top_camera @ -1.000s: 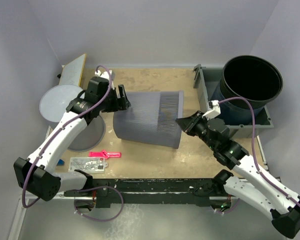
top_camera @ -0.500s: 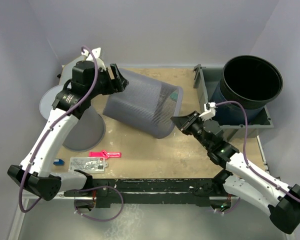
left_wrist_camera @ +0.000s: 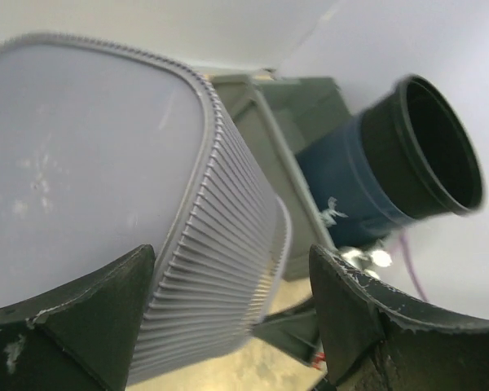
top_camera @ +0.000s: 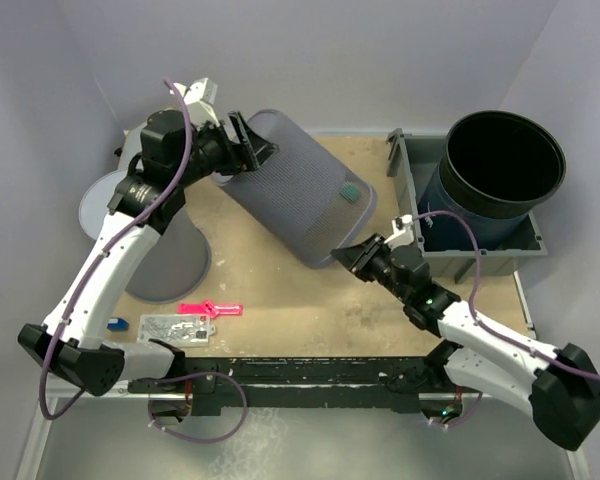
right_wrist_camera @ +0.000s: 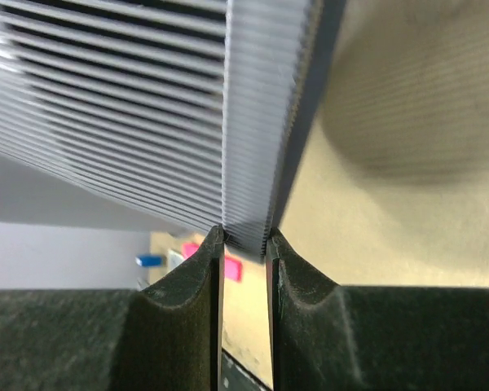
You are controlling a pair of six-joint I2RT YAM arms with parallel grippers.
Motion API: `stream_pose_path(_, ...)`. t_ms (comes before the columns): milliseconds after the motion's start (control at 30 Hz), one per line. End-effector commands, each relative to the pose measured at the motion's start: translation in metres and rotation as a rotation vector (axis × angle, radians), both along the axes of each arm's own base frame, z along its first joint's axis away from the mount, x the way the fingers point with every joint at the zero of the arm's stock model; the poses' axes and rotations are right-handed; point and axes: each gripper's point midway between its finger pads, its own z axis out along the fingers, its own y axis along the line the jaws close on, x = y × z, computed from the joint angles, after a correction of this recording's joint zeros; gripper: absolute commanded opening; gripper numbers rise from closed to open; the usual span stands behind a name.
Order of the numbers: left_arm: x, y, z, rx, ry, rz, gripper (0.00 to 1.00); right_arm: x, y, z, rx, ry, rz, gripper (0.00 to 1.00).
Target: Turn the large container upside down
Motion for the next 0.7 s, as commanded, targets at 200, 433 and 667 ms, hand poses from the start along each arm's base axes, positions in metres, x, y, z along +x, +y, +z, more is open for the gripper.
stream_pose_path(200, -0.023, -0.051, 0.028, -0.112, 0.031, -0.246, 0.73, -0.011, 0.015, -0.044, -0.11, 0.079, 0.11, 0.2)
stream_pose_path(433, -0.019, -0.053, 0.025, -0.122, 0.03, -0.248, 0.74, -0.009, 0.01, -0.047, -0.208, 0.081, 0.123, 0.29)
stream_pose_path(667, -0.02, -0.06, 0.029, -0.148, 0.026, -0.285, 0.74, -0.012, 0.011, -0.058, -0.203, 0.106, 0.131, 0.31)
